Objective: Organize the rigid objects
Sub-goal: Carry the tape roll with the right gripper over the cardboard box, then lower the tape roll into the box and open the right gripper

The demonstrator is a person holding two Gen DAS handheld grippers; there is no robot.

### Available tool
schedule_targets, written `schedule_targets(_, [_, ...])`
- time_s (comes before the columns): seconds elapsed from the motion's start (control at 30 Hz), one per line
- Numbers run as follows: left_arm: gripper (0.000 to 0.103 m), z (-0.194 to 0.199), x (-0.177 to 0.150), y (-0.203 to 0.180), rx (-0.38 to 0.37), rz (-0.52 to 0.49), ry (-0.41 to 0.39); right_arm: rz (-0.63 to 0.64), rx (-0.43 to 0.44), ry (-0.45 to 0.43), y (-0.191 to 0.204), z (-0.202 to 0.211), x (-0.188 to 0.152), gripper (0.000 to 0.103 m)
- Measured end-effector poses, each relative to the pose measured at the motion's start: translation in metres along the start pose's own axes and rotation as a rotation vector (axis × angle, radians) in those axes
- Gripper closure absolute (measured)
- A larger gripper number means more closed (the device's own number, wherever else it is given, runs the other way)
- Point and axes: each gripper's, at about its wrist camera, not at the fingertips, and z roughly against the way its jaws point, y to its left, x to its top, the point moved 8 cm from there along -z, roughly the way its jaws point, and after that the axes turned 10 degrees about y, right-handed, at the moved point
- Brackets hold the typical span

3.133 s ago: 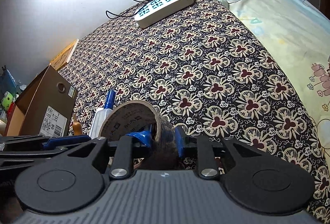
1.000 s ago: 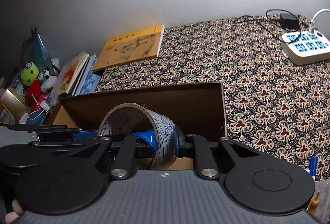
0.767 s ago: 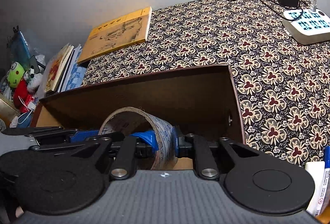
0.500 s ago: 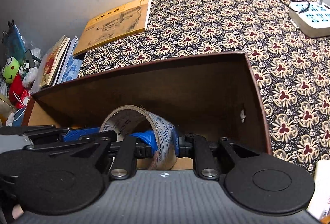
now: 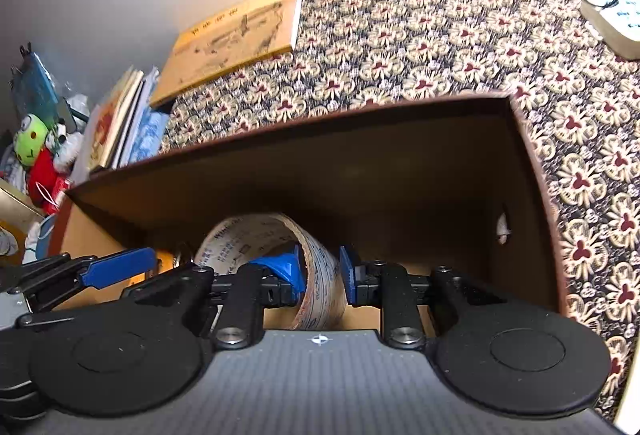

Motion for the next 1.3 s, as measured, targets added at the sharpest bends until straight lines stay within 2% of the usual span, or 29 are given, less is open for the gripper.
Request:
schedule_targets(0.13, [0.056,0.017,0.0,0.004,0.06,0.015,-0.059,0.032,-0.04,-0.072,0.001,0.021,0.001,0.097])
schedule_targets(0.23, [0.055,0.026,0.001,0.006,0.074,0.048,-0.082,0.047,-0.025,-0.11,0.003,0.034,-0.003,0.097])
schedule_targets(0.33, [0.055,0.035,0.0,0.008,0.139,0.064,-0.111,0.072,-0.009,-0.139,0.009,0.045,-0.01,0.097])
schedule_targets(0.47, [0.055,0.048,-0.002,0.008,0.186,0.086,-0.148,0.112,-0.016,-0.227,0.017,0.065,-0.021,0.097])
schedule_targets(0.57, [0.048,0.06,-0.005,0.006,0.22,0.109,-0.182,0.117,-0.008,-0.284,0.021,0.079,-0.028,0.097])
schedule_targets(0.73, [0.043,0.073,-0.012,-0.001,0.26,0.136,-0.193,0.143,0.064,-0.269,0.025,0.094,-0.041,0.096])
schedule_targets(0.9, [0.042,0.082,-0.022,-0.01,0.304,0.157,-0.192,0.19,0.04,-0.289,0.023,0.106,-0.052,0.096])
schedule_targets(0.97, [0.042,0.085,-0.027,-0.014,0.318,0.179,-0.168,0.19,0.035,-0.29,0.019,0.111,-0.057,0.096])
schedule_targets(1.07, [0.042,0.089,-0.035,-0.019,0.303,0.215,-0.153,0.213,0.044,-0.28,0.014,0.117,-0.063,0.096])
schedule_targets(1.23, [0.042,0.104,-0.044,-0.035,0.377,0.226,-0.164,0.222,0.065,-0.271,0.0,0.128,-0.069,0.096])
schedule_targets(1.3, [0.042,0.108,-0.048,-0.042,0.386,0.237,-0.162,0.212,0.087,-0.258,-0.008,0.132,-0.072,0.096])
